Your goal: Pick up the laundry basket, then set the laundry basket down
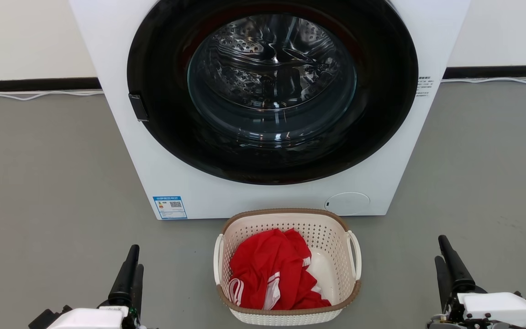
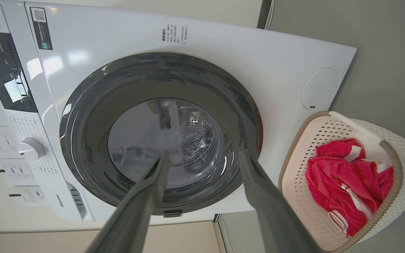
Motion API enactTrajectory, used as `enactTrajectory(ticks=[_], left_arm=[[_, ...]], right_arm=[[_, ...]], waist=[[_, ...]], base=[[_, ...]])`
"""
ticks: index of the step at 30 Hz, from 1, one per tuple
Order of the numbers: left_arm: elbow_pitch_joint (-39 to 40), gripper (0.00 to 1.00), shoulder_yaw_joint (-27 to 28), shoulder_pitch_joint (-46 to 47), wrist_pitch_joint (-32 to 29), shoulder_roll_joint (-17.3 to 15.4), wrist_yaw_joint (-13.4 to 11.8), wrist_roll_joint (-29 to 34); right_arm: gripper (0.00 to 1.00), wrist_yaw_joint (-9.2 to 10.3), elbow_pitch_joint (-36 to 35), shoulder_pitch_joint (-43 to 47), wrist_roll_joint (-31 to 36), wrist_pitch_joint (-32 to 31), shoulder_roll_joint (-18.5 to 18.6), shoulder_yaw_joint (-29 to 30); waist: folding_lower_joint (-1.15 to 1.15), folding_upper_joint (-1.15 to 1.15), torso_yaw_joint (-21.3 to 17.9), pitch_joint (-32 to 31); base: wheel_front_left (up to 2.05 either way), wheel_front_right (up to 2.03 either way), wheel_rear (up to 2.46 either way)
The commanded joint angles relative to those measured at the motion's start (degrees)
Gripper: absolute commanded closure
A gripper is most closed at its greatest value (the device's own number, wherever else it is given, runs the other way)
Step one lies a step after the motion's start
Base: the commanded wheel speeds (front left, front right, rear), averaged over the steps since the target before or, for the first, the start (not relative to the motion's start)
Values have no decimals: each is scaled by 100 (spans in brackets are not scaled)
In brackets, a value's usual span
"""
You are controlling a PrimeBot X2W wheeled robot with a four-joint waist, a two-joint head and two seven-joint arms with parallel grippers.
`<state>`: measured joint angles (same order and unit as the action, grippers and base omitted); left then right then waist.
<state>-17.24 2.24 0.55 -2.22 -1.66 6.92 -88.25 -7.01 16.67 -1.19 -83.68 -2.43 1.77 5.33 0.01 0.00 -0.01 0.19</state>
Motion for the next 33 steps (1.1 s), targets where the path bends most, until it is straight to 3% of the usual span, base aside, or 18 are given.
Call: enactTrajectory(ticks=[1, 13, 33], left_arm=[[187, 0, 5, 105, 58, -43, -37, 125], [277, 0, -67, 109, 242, -51, -176, 834], [417, 0, -252, 76, 595, -68, -461, 2807]], right_arm=[[0, -13, -207, -111, 192, 78, 55, -46], [0, -17, -218, -121, 1352, 262, 61, -83], [0, -24, -165, -222, 3889, 616, 73, -269]], waist=[[-1, 0, 0, 0], [-1, 0, -1, -1], [-1, 0, 1, 7]], base=[[0, 0, 0], [0, 0, 0], [0, 0, 0]])
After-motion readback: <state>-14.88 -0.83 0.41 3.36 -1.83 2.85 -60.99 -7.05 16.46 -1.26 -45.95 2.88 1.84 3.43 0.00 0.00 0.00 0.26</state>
